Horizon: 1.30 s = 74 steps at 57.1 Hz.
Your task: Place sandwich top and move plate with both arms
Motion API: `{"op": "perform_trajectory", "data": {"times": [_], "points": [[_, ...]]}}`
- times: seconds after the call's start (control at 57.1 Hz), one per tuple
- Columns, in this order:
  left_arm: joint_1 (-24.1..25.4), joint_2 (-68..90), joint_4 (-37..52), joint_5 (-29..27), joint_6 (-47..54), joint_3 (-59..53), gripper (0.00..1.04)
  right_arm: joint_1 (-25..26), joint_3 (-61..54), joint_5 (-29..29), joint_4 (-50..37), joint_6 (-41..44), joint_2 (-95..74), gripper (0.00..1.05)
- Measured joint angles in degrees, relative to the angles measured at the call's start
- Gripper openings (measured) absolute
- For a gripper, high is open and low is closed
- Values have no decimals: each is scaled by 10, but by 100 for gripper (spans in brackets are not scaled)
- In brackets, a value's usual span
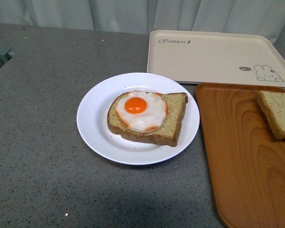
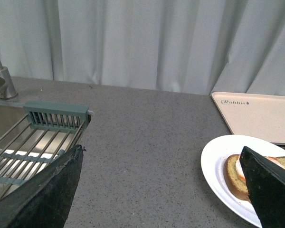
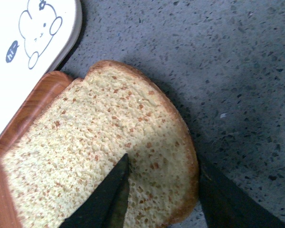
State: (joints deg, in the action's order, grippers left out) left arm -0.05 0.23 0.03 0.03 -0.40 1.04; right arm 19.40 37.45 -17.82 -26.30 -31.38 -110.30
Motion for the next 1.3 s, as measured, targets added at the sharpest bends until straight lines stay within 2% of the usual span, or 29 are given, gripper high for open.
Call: {"op": "perform_trajectory", "data": {"times": [0.053, 0.193, 0.578, 0.735, 0.858, 1.033, 1.295], "points": [[0, 0, 0, 0, 0, 0, 98, -1, 0, 0, -1, 0, 0, 17], [0, 0, 0, 0, 0, 0, 98, -1, 0, 0, -1, 0, 0, 1], [0, 0, 0, 0, 0, 0, 98, -10, 0, -59, -42, -64, 53, 1], [0, 0, 0, 0, 0, 0, 98, -37, 2, -69, -56, -95, 91, 1], [0, 0, 0, 0, 0, 0, 98, -82, 8, -69, -68, -127, 125, 1], [0, 0, 0, 0, 0, 0, 98, -176, 24, -49, -77, -156, 145, 1], [0, 0, 0, 0, 0, 0, 98, -360, 59, 31, -85, -158, 66, 1]]}}
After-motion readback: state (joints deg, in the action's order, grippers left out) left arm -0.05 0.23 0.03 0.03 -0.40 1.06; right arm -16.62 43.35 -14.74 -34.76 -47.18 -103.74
